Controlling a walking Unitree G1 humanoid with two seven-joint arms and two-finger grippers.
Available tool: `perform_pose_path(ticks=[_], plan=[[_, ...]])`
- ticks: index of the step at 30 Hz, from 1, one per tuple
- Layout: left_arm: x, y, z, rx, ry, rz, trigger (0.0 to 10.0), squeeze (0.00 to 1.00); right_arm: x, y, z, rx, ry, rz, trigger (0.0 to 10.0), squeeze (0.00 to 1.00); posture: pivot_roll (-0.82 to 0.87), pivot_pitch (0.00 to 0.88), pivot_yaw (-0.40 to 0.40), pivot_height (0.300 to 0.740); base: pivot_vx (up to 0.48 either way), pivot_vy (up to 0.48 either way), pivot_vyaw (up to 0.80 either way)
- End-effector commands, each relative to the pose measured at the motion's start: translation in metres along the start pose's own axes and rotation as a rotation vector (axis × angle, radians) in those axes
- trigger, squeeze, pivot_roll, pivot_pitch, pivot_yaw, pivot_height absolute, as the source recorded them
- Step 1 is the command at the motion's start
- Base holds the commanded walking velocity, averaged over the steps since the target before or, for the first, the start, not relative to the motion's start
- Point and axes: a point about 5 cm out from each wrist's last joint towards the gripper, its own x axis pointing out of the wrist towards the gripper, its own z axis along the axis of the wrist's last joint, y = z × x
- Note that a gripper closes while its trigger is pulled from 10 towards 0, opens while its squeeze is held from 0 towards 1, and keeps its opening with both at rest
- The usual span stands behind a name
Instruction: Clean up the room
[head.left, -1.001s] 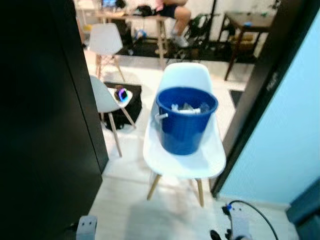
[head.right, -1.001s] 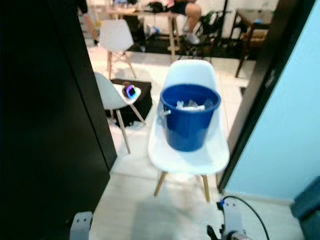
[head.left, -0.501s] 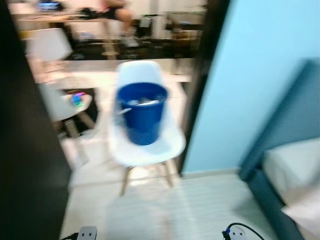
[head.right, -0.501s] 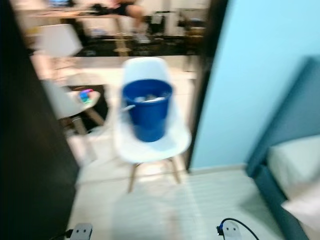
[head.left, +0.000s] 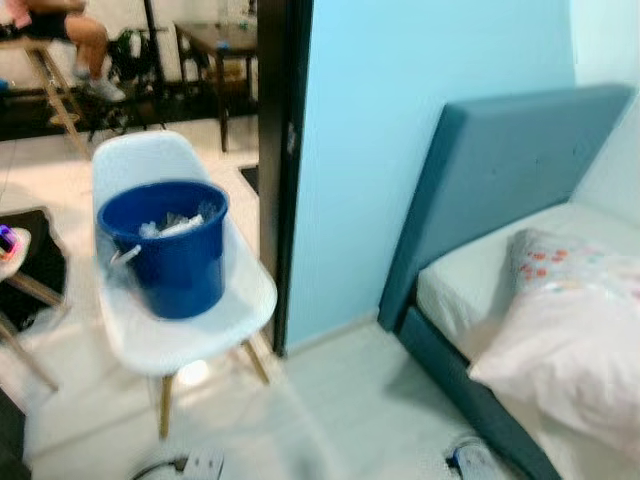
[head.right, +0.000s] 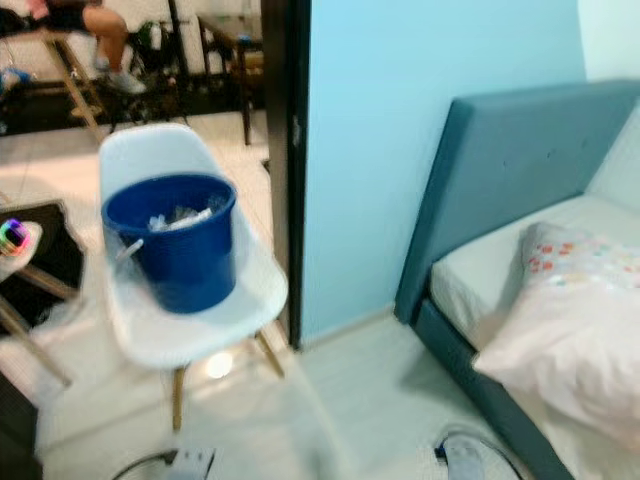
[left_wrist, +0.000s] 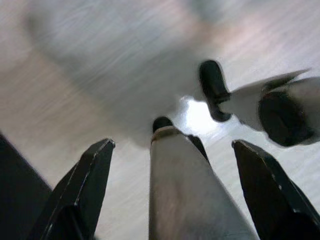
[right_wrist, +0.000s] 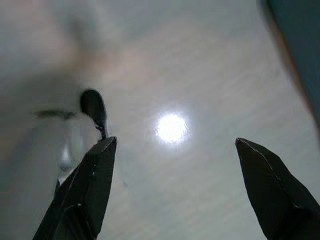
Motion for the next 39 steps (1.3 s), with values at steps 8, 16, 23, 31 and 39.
perform_pose_path(ticks=[8, 16, 23, 31, 39], plan=[[0.004, -0.034, 0.027, -0.014, -0.048, -0.039, 10.0, 0.0, 0.0, -0.002, 0.002, -0.026, -0.002, -0.011, 10.0, 0.0, 0.01, 0.007, -0.056, 0.737, 0.0, 0.0, -0.8], [0.002, -0.072, 0.041, -0.022, -0.06, -0.087, 10.0, 0.0, 0.0, -0.002, 0.002, -0.026, -0.001, -0.015, 10.0, 0.0, 0.01, 0.016, -0.053, 0.737, 0.0, 0.0, -0.8], [-0.006, -0.119, 0.065, -0.039, -0.094, -0.145, 10.0, 0.0, 0.0, -0.001, 0.004, -0.024, -0.008, -0.013, 10.0, 0.0, 0.01, 0.016, -0.05, 0.737, 0.0, 0.0, -0.8], [-0.001, -0.093, 0.048, -0.06, -0.09, -0.128, 10.0, 0.0, 0.001, 0.002, 0.011, -0.002, -0.032, -0.008, 10.0, 0.0, 0.01, 0.016, -0.048, 0.737, 0.0, 0.0, -0.8], [-0.001, -0.092, 0.055, -0.081, -0.129, -0.131, 10.0, 0.0, 0.001, 0.003, 0.017, -0.007, -0.064, 0.0, 10.0, 0.0, 0.01, 0.017, -0.05, 0.737, 0.129, 0.0, -0.4]])
